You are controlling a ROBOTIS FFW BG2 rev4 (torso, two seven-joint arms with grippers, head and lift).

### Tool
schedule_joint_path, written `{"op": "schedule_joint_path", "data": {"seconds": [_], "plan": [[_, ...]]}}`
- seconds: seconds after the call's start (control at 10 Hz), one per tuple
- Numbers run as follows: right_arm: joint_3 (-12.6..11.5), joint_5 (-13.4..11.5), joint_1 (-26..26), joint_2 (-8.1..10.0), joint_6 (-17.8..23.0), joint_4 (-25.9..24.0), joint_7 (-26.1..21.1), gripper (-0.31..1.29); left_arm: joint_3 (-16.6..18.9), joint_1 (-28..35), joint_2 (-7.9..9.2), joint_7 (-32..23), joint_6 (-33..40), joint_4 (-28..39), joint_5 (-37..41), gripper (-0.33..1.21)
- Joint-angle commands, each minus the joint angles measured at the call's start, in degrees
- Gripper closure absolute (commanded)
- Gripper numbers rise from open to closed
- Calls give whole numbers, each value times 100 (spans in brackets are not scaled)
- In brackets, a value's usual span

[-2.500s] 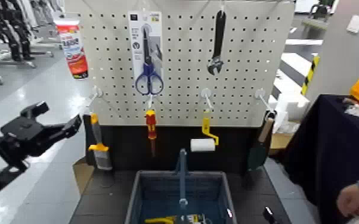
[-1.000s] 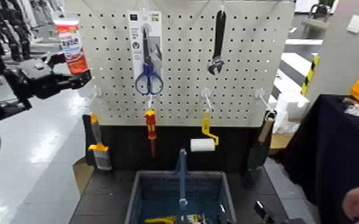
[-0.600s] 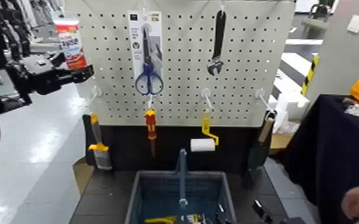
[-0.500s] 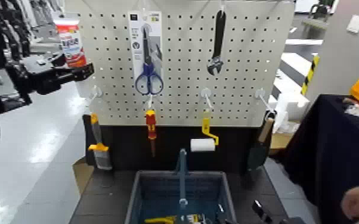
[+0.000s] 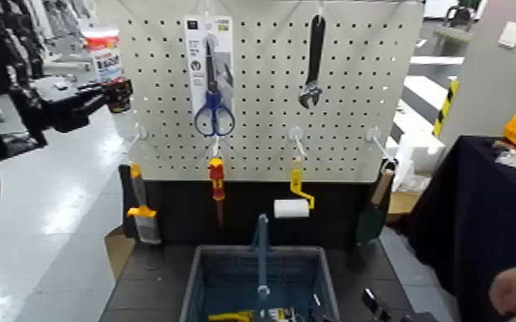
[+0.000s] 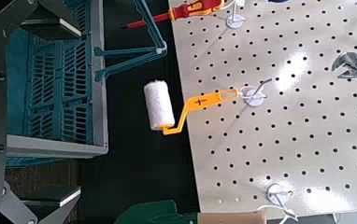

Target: Put the red glue tube into the crate.

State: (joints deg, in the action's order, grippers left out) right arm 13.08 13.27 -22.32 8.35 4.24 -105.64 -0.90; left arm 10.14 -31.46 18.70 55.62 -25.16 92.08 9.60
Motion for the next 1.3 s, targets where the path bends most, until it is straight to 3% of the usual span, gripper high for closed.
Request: {"op": "schedule_joint_path", "data": {"seconds": [0.1,0.6,0.9,1.3], "plan": [[2,-9,0,0,-11,0,3,13,-39,-18,20,-8,20,21,7,118],[-7,0,0,-18,-64,0,29,13,32,-53,55,-60,73,91,77,118],[-16,0,26,-35,-160,0,126,13,32,-264,196,-96,82,302,77,118],[-33,0,26,-44,-195,0,152,14,-223,-229,126,-175,11,794,314,118]]}}
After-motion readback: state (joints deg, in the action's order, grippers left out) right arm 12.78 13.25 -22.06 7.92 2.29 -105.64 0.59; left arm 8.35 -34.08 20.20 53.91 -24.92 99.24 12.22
